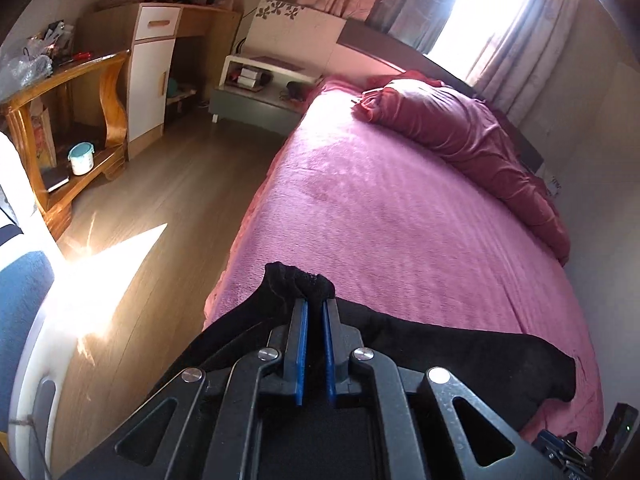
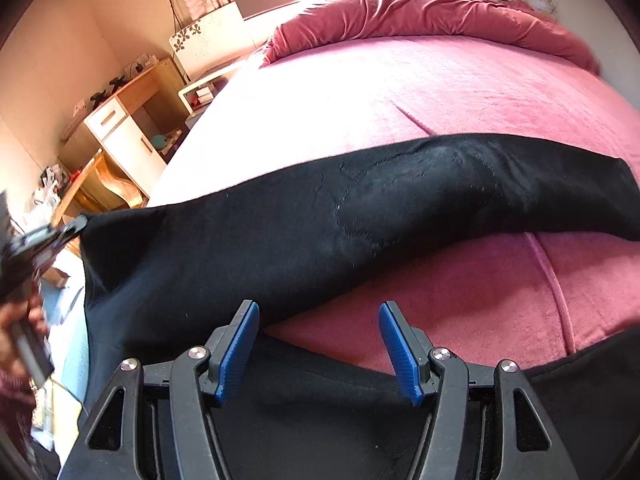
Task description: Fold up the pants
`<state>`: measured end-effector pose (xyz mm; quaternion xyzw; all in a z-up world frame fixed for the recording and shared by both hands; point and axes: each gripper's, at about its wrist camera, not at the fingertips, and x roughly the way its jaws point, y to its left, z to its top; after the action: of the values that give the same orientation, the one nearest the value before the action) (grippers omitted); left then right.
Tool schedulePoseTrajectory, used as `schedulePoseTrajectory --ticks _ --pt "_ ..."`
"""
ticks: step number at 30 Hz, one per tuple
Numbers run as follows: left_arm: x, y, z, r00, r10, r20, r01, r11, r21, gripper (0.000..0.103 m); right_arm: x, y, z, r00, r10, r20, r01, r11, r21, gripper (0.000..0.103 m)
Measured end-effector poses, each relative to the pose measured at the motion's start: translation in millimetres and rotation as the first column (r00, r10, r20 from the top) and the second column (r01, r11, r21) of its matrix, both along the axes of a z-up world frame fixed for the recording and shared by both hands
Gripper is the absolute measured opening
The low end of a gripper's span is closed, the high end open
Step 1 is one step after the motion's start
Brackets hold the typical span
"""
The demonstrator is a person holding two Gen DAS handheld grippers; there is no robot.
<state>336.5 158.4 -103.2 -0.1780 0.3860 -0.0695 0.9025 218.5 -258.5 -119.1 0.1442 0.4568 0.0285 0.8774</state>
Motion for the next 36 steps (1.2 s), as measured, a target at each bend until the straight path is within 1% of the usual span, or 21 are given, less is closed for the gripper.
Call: schedulePoseTrajectory --ticks 3,6,8,10,14,16,17,20,22,24,26,27,28,32,34,36 --pt "-33 1 19 0.998 -0.028 0.051 0.03 0.999 -0.031 0.007 13 -10 4 1.0 -0.009 -0.007 0.009 0.998 0.057 0.063" --pt "-71 2 36 0.993 -0.06 0.105 0.065 0.997 -0.049 0.007 29 -20 4 0.999 -0.022 -0.029 0.025 0.99 0.136 0.063" --pt "-96 5 42 0.989 -0.076 0.128 0.084 0.995 -0.052 0.007 41 -25 4 0.998 -0.041 -0.047 0.048 0.983 0.177 0.063" --pt "-115 8 44 0.987 -0.087 0.134 0.097 0.993 -0.067 0.007 55 -29 7 0.997 -0.055 -0.056 0.066 0.971 0.228 0.062" --pt "-145 12 44 0.985 -0.097 0.141 0.11 0.99 -0.085 0.007 80 -33 7 0.993 -0.086 -0.081 0.106 0.951 0.289 0.062" --pt "-153 11 44 0.984 -0.101 0.145 0.118 0.987 -0.114 0.007 93 -38 7 0.99 -0.11 -0.092 0.134 0.938 0.319 0.062" --pt "-158 10 44 0.984 -0.1 0.15 0.118 0.987 -0.112 0.007 100 -41 7 0.988 -0.118 -0.097 0.144 0.933 0.329 0.062" --pt "-170 9 46 0.981 -0.114 0.159 0.134 0.984 -0.121 0.006 124 -52 0 0.978 -0.159 -0.134 0.197 0.916 0.349 0.062" --pt "-179 7 48 0.978 -0.122 0.169 0.143 0.983 -0.116 0.006 134 -62 -7 0.964 -0.21 -0.165 0.256 0.906 0.337 0.061" --pt "-184 8 49 0.977 -0.127 0.172 0.149 0.981 -0.121 0.006 145 -70 -16 0.951 -0.227 -0.208 0.289 0.891 0.35 0.05" --pt "-188 10 49 0.977 -0.129 0.167 0.151 0.981 -0.122 0.006 152 -75 -20 0.942 -0.244 -0.231 0.312 0.892 0.327 0.027" --pt "-189 10 48 0.979 -0.127 0.162 0.148 0.981 -0.122 0.006 155 -76 -21 0.941 -0.24 -0.237 0.309 0.895 0.321 0.022" --pt "-187 12 47 0.98 -0.124 0.156 0.145 0.981 -0.128 0.006 155 -76 -20 0.939 -0.242 -0.243 0.31 0.901 0.303 0.014" --pt "-166 19 47 0.987 -0.092 0.135 0.109 0.986 -0.123 0.006 148 -81 -3 0.955 -0.22 -0.197 0.271 0.917 0.292 0.012" --pt "-145 24 49 0.991 -0.068 0.114 0.08 0.991 -0.11 0.006 142 -81 12 0.965 -0.208 -0.161 0.249 0.919 0.306 0.012" --pt "-122 31 53 0.992 -0.033 0.119 0.045 0.994 -0.098 0.006 136 -82 33 0.974 -0.198 -0.113 0.225 0.916 0.331 0.012"
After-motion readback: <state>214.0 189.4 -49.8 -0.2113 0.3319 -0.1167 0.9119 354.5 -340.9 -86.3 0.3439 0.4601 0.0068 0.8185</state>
